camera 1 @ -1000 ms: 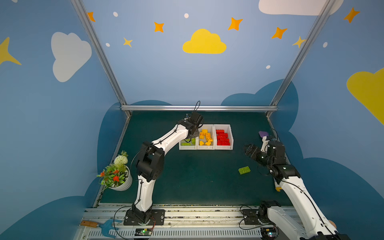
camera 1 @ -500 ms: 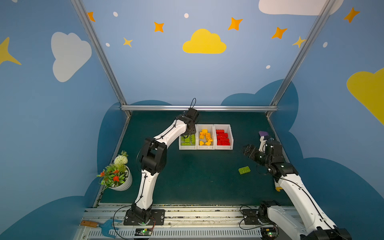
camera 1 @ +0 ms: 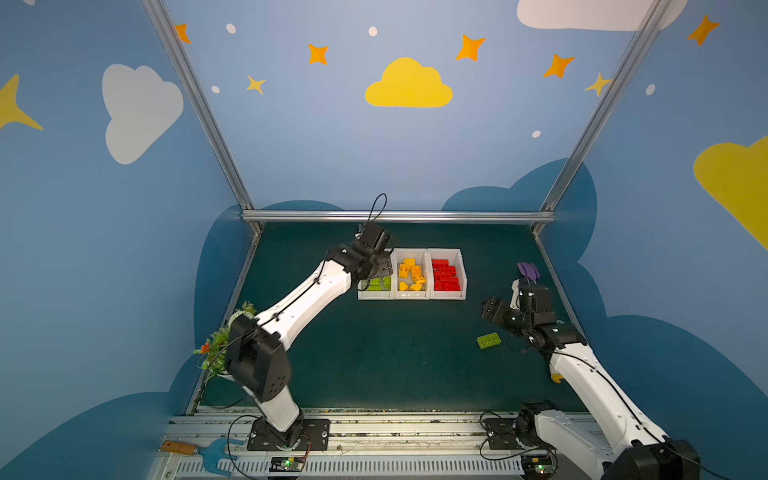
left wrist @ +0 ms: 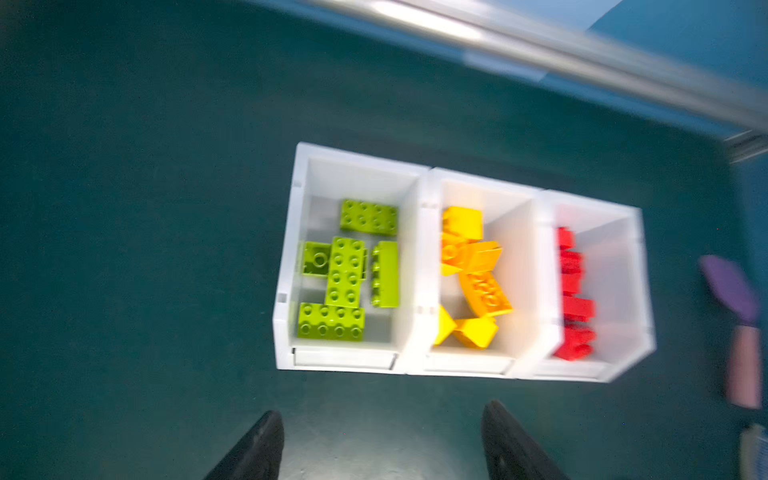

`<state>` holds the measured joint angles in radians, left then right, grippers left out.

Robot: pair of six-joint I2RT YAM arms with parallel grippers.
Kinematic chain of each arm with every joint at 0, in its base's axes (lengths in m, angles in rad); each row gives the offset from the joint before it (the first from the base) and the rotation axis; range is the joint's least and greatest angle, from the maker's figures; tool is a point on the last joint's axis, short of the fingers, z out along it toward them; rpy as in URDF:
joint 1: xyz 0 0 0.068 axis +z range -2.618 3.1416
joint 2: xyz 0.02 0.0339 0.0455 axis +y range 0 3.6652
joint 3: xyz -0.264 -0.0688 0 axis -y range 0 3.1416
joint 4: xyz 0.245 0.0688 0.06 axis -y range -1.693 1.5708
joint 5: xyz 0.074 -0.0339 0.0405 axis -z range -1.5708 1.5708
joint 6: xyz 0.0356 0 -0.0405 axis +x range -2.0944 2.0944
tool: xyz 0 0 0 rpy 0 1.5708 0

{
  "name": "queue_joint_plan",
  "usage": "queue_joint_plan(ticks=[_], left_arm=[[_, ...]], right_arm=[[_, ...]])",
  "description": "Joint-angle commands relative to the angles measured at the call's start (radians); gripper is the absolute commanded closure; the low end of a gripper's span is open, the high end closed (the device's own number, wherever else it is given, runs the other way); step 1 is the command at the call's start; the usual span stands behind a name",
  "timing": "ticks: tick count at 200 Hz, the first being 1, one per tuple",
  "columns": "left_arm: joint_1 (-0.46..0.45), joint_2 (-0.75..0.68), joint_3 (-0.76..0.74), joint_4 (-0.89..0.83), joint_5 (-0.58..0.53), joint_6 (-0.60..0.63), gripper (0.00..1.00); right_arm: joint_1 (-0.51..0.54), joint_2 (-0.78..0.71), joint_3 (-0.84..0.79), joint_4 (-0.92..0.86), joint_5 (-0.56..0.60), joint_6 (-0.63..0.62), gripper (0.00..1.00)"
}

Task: Sort the legos into containers by color
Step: 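Release the brick into the green compartment while the right gripper lowers, then grasp the last lime-green brick with the right gripper while the left arm withdraws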

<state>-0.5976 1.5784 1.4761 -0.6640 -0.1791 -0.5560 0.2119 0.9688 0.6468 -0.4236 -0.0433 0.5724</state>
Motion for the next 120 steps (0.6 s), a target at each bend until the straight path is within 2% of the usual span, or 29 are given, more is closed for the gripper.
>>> queue_joint_plan(ticks=[1, 70, 120], left_arm=[[-0.017, -0.107, -0.132, 0.061, 0.024, -0.04, 0.25], [-0.073, -0.511, -0.425, 0.001, 0.006, -0.024, 0.22], [-0.071, -0.771, -0.54, -0.055, -0.034, 0.012, 0.19]], right_arm=[[0.039, 0.008, -0.035, -0.033, 0.036, 0.032, 0.1], [0.113, 0.007, -0.104, -0.149, 0.154, 0.173, 0.09], [0.129, 0.022, -0.11, -0.196, 0.183, 0.24, 0.08]])
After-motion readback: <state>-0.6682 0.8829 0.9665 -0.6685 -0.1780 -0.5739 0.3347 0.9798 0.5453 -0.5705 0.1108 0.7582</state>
